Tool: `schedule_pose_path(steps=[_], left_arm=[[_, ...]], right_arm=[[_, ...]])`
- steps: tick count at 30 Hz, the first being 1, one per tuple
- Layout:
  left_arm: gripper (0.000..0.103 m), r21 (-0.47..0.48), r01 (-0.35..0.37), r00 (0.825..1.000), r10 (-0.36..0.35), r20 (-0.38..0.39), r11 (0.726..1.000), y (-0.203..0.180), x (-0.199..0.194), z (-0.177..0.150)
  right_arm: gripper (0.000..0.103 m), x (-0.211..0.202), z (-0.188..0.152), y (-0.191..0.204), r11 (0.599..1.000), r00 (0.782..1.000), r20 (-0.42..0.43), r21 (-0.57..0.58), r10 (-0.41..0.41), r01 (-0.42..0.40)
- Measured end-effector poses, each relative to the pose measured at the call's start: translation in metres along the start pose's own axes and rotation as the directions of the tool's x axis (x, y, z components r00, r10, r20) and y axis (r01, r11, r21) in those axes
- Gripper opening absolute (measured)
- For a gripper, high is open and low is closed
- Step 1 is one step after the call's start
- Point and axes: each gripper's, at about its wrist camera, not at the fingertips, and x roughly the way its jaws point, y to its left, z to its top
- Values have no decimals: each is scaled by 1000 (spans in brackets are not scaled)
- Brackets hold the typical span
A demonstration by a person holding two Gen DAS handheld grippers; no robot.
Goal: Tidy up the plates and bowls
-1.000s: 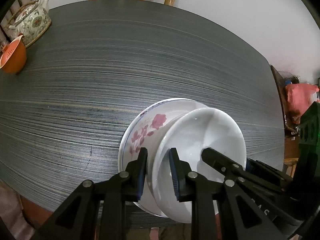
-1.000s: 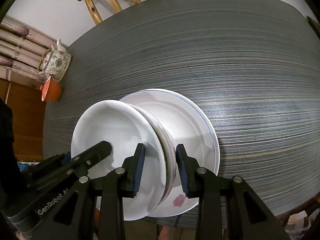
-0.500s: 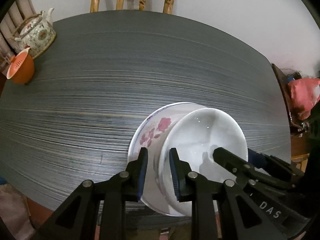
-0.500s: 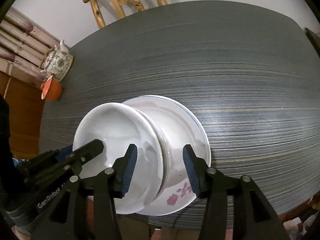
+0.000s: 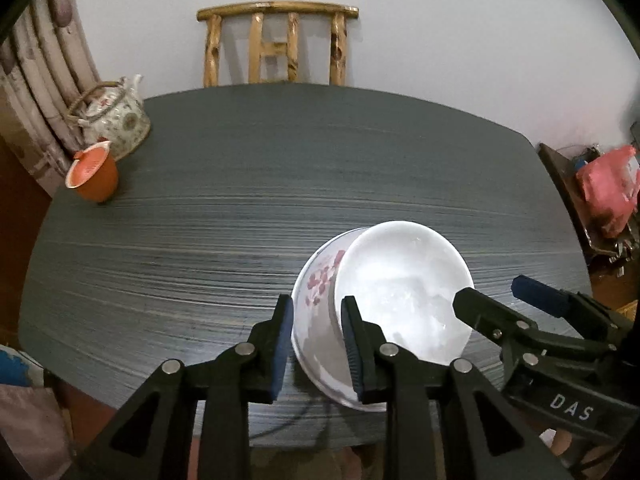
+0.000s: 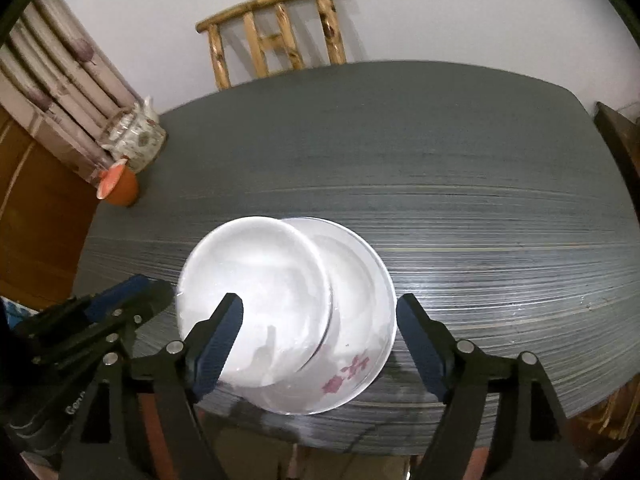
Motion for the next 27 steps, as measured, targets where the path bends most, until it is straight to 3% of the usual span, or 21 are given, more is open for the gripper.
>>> schedule_pose_path(steps=[4,8,16,20,27], left_arm=[[26,13,-53,998,53,43,998,-1,-17,-15],[34,5,-89,993,88,77,996,3,-32,-34],[35,-38,-152,983,155,100,988,9,-48,-73],[35,-49,-181,976,185,111,982,12,-53,-88],[35,-53,-196,974,201,104,979,11,-53,-114]], right_arm=[[80,-16,-14,10,999,999,47,-34,-11,13],[86,-33,-30,19,998,994,108,-59,-21,27],[89,-61,-66,28,996,981,192,-77,-26,42],[96,-72,-86,31,992,970,240,-99,-48,74],[100,-74,-118,31,992,969,243,-102,-52,79]])
